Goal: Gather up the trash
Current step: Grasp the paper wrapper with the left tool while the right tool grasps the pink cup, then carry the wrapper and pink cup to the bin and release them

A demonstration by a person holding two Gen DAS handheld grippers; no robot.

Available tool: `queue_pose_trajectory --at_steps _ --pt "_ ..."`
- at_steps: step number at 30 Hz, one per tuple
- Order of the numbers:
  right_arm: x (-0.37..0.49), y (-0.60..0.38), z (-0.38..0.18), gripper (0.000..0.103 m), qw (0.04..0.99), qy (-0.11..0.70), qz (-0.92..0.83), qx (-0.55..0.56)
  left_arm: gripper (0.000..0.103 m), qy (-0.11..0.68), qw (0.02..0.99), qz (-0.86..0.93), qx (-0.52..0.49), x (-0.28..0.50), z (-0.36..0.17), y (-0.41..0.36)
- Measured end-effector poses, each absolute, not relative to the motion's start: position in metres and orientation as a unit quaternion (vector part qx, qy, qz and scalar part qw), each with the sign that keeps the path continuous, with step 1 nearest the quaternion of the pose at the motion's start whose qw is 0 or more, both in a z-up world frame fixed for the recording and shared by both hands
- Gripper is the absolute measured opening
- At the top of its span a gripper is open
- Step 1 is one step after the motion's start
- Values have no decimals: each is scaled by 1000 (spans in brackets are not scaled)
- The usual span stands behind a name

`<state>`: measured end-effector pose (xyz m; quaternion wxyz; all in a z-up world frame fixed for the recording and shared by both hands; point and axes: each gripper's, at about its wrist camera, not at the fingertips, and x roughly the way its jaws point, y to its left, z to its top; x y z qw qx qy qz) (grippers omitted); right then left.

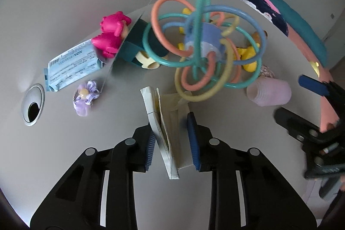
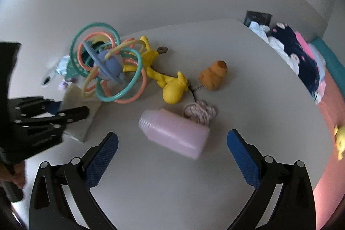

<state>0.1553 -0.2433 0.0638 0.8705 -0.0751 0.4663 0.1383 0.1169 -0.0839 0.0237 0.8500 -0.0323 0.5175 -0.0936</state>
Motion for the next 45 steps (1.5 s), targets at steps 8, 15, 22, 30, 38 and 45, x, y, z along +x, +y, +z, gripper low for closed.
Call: queue_pose_trajectory --at_steps 8,15,22,30,38,45 --pt "160 -223 39 98 843 498 143 -146 28 514 851 -103 -39 112 23 -74" --pt "164 -229 35 31 837 529 116 -81 28 514 851 -101 -45 112 23 -72" --pt "149 -243 43 15 849 514 125 -9 28 512 852 -98 -52 104 25 -65" --pt "116 -259 67 8 861 490 130 38 28 499 858 -112 -54 74 46 -66" --pt "74 -283 84 8 870 473 112 77 17 488 862 -131 -52 45 66 -78" --pt "31 -315 99 8 880 450 107 109 6 489 858 -141 -66 38 62 -90"
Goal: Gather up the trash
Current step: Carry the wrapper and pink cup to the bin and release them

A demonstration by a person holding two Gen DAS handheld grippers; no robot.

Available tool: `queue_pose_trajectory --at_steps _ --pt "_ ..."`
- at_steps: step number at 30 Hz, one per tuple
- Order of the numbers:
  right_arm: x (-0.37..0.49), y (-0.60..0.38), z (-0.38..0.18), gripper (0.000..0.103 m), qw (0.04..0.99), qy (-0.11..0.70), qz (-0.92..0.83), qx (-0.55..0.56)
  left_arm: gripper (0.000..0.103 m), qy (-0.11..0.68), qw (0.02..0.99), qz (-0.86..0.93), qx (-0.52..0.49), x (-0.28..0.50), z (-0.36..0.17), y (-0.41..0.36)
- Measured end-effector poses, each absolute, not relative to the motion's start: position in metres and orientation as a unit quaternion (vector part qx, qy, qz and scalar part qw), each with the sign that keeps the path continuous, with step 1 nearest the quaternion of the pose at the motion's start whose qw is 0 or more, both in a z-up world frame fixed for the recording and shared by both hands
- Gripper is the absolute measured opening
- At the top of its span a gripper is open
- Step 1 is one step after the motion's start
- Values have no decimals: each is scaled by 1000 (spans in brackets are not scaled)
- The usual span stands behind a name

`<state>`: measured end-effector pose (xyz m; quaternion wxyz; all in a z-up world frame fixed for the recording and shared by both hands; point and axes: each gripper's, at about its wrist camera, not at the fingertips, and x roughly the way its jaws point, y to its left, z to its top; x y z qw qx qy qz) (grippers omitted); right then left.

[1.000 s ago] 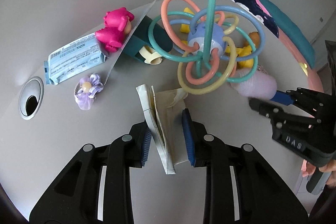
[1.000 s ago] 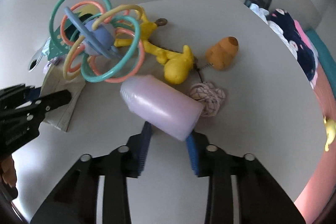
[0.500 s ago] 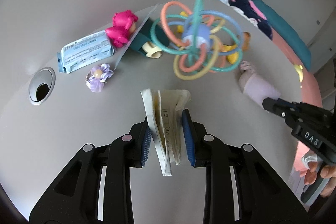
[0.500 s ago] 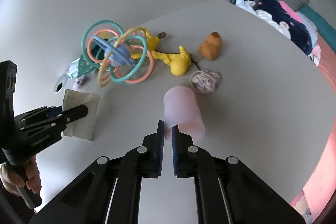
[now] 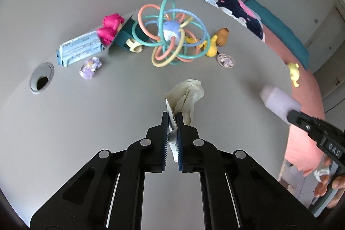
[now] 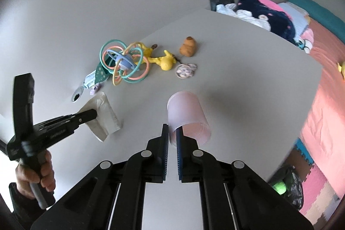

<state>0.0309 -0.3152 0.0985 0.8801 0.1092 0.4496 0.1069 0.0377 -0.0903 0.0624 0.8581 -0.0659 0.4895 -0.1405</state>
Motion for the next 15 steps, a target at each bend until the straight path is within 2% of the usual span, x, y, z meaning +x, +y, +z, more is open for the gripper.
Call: queue_pose_trajectory --at_steps 6,15 --pt "-10 -358 104 8 889 431 80 134 6 473 861 -181 -43 18 79 -128" --pt "-106 -453 99 8 893 411 -18 184 6 447 841 -304 33 -46 99 -274"
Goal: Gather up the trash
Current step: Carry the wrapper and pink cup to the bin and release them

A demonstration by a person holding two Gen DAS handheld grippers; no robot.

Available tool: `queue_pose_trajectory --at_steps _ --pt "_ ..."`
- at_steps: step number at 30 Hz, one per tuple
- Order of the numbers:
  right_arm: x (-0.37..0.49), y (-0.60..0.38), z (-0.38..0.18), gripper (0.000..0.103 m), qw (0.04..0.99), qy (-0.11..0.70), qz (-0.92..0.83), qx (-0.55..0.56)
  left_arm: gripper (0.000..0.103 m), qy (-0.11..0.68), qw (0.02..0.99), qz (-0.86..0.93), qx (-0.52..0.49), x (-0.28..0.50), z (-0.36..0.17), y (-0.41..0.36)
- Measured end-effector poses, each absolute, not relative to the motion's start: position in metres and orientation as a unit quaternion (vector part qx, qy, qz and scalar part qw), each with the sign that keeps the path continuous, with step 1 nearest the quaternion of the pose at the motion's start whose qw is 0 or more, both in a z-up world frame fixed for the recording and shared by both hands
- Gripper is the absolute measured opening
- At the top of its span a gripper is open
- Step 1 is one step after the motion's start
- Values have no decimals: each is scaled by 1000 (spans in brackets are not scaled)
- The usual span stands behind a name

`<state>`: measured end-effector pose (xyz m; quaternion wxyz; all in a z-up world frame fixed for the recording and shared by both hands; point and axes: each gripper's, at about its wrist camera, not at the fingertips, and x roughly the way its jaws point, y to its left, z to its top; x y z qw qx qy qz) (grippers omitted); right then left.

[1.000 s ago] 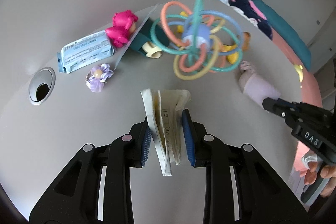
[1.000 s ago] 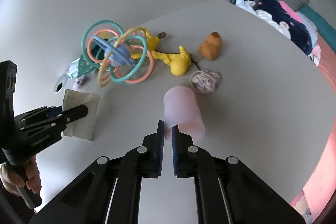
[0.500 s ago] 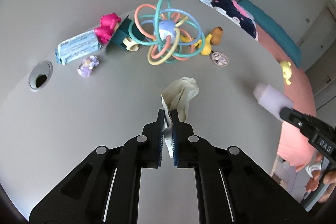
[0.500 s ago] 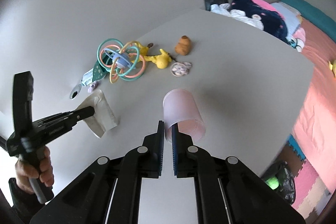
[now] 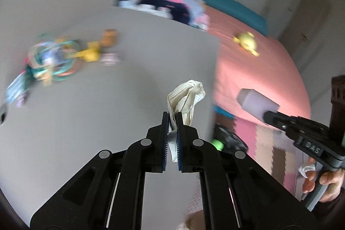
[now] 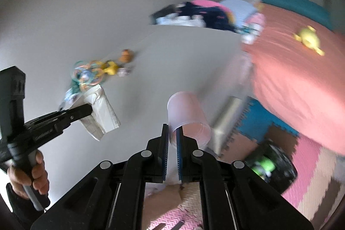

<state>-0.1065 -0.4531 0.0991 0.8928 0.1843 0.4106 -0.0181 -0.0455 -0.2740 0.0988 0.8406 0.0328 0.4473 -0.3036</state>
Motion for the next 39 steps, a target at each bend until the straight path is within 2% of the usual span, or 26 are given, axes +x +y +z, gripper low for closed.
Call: queue_pose_trajectory --at_steps 6,13,14,15,16,17,18,25,39 --pt "-182 -525 73 8 873 422 -109 220 6 460 800 -374 93 -99 75 -384" --pt "-242 -591 35 10 830 446 -181 283 8 483 757 -413 155 -143 36 -477" --pt "-244 -598 31 45 823 451 -184 293 8 486 748 -420 167 -148 28 -491" --pt "-247 -606 27 78 817 454 -188 303 25 489 743 -421 176 -150 24 -498" --pt "-251 -614 23 98 810 454 -201 313 81 493 742 -414 188 -152 17 -507" --pt "-254 -619 22 100 808 450 -212 316 95 488 747 -409 191 -152 14 -511" --pt "-258 -625 21 100 805 445 -227 321 97 478 752 -410 194 -154 13 -512" --pt "-260 -633 23 100 809 425 -235 333 97 478 754 -402 203 -155 5 -527" --pt "-221 -614 44 100 820 418 -226 318 97 471 769 -396 173 -135 33 -474"
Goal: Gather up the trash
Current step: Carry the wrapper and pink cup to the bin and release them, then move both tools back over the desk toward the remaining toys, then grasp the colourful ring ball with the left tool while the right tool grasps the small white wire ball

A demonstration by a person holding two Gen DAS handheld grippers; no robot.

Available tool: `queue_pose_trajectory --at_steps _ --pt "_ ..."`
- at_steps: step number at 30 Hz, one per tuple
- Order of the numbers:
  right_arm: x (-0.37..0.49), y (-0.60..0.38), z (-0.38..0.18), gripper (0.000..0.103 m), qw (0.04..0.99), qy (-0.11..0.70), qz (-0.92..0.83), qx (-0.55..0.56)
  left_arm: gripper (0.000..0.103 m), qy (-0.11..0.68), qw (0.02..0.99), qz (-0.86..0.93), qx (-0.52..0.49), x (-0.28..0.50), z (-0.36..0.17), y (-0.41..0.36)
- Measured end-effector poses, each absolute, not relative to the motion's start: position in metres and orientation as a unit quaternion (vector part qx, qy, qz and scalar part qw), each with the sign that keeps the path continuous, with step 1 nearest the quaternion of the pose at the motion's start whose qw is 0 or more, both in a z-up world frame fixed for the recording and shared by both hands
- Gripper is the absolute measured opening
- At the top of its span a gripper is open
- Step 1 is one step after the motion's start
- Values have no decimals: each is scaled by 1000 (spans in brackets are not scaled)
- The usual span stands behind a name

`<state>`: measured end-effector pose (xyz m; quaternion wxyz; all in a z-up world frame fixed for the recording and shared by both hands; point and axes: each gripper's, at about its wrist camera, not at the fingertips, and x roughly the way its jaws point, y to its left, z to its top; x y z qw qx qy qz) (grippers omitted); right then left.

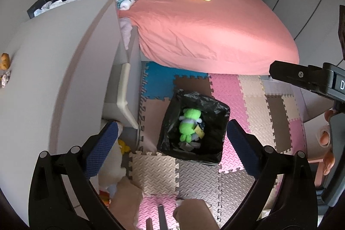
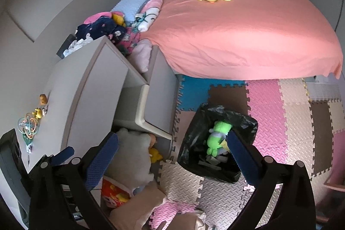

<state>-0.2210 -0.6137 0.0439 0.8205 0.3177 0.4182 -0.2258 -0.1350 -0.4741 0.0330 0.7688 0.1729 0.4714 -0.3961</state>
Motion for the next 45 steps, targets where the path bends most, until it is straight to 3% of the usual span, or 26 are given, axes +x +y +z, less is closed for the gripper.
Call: queue_pose_trajectory --at_steps 9,19,27,36,39,41,42,45 --pt "-163 -570 73 100 843 418 -186 281 97 457 801 -359 142 -92 61 -416" --pt "-64 -489 97 100 868 422 -97 242 97 443 861 -235 86 -5 84 -294" --pt "-5 -436 92 100 868 440 -44 224 91 428 895 -124 32 65 91 -203" --pt "44 -393 84 100 867 458 -9 196 91 433 896 -93 1 114 78 -159" --pt "61 -378 81 100 867 461 6 188 85 435 896 -92 -1 127 74 -155" --pt "73 -368 80 100 868 462 17 182 72 441 893 -89 -9 138 69 -152" --pt "78 -365 78 100 867 463 21 180 61 446 890 -88 -15 143 66 -150" --pt "100 -344 73 100 865 473 38 162 59 445 890 -96 -29 153 63 -143"
